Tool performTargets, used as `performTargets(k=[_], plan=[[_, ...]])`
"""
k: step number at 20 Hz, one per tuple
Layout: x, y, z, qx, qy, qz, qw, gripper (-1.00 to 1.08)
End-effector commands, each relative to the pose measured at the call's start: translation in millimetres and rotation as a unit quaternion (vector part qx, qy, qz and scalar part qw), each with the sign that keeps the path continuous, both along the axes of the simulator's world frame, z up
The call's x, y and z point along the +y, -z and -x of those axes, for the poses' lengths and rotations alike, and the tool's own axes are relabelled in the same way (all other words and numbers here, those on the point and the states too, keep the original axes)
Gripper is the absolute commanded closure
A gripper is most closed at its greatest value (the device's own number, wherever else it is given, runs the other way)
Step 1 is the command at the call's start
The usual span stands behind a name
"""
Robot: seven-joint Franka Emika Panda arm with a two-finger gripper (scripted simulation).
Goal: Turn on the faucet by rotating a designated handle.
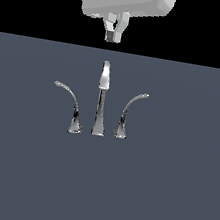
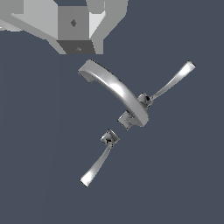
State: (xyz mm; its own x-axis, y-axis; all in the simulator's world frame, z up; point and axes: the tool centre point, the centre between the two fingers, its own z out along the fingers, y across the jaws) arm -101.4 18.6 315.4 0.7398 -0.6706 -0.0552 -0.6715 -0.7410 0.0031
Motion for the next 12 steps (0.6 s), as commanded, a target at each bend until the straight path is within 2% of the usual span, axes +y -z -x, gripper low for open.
performTargets(k=[1,7,12], plan=[[-4.1,14.3,-15.9,-0.002,0.034,0.002,0.9994,1.08],[-19.5,47.9,-52.6,-0.005,0.115,0.007,0.9933,1.08],[-38.3,76.3,-82.1,-0.007,0.185,0.012,0.9826,1.08]])
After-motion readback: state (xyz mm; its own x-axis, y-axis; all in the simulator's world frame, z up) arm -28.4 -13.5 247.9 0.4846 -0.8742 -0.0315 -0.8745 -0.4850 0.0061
